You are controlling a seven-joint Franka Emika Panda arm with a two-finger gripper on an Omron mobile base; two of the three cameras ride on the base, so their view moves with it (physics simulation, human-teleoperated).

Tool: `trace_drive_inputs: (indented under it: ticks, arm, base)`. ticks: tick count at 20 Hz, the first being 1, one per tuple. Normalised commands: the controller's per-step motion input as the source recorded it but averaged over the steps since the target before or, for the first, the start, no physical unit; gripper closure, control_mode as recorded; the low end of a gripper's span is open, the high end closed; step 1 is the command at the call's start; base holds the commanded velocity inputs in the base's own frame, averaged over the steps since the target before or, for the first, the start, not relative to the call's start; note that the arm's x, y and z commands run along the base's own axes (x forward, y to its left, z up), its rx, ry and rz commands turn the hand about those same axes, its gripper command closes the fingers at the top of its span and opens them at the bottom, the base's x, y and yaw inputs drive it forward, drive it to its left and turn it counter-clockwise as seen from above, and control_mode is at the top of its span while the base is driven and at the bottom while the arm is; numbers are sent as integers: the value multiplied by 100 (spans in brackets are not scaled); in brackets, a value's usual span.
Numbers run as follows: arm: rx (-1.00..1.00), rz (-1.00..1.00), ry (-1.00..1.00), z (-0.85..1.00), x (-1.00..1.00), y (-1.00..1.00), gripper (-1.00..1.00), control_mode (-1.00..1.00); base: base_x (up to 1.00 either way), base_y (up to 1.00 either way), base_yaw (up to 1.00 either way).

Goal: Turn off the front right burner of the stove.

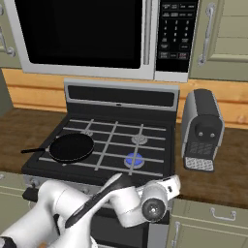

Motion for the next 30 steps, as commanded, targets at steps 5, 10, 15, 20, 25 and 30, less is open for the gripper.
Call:
trace_drive_inputs:
  ticks: [5, 10, 15, 20, 25, 30]
  arm:
    - [-14, 6, -35, -51, -10, -17, -100, -100]
    - [0, 3, -9, -1, -3, -11, -100, -100]
    - [0, 0, -6, -9, 0, -11, -100, -100]
    - [0, 2, -2, -24, -5, -11, -100, -100]
    - [0, 2, 0, -19, -5, -5, -100, -100]
    - [0, 1, 0, -8, -3, 0, -100, -100]
  base:
    - [0, 0, 0]
    - [0, 0, 0]
    - [0, 0, 0]
    - [0, 0, 0]
    - [0, 0, 0]
    - [0, 0, 0]
